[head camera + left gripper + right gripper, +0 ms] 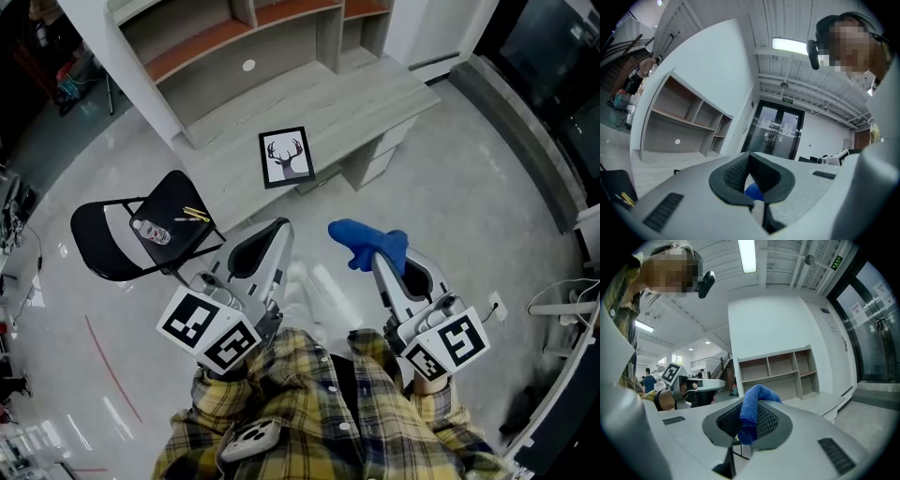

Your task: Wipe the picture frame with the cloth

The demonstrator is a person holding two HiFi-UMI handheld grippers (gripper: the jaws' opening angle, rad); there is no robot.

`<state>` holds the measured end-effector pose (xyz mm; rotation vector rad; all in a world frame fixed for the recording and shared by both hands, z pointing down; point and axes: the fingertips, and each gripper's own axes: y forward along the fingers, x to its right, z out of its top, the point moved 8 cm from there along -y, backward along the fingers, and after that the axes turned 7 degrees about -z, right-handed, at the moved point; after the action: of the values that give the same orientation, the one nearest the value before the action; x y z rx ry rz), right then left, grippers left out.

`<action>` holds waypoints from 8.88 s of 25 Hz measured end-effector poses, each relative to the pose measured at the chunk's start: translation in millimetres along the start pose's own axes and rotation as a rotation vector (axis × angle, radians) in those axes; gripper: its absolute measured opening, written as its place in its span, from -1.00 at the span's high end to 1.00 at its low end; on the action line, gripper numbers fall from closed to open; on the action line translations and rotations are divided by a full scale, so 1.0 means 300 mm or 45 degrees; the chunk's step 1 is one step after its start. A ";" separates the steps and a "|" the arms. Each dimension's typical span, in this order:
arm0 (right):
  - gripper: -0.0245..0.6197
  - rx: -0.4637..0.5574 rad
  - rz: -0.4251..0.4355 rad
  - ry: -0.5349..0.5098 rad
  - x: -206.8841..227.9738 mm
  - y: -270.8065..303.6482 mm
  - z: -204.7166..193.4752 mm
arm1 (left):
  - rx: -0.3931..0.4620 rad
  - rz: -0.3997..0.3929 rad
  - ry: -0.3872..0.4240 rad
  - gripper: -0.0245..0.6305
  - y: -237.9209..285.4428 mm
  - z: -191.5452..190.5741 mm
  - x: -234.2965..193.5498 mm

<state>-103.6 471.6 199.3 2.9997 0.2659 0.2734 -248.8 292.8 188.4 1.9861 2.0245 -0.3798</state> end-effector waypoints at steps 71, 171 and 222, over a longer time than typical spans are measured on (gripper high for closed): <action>0.80 -0.740 0.893 -0.042 0.528 1.665 -0.276 | -0.683 0.839 -0.447 0.69 0.488 -0.605 -1.228; 0.80 -1.106 0.941 -0.370 0.520 1.487 -0.442 | -0.678 0.810 -0.641 0.69 0.499 -0.686 -1.250; 0.80 -1.116 0.642 0.012 0.626 1.382 -0.361 | -0.543 0.782 -0.491 0.69 0.473 -0.540 -1.208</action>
<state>125.5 111.8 391.5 2.1372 -0.4958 0.3337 -103.4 21.0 475.9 1.9446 1.0819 -0.1540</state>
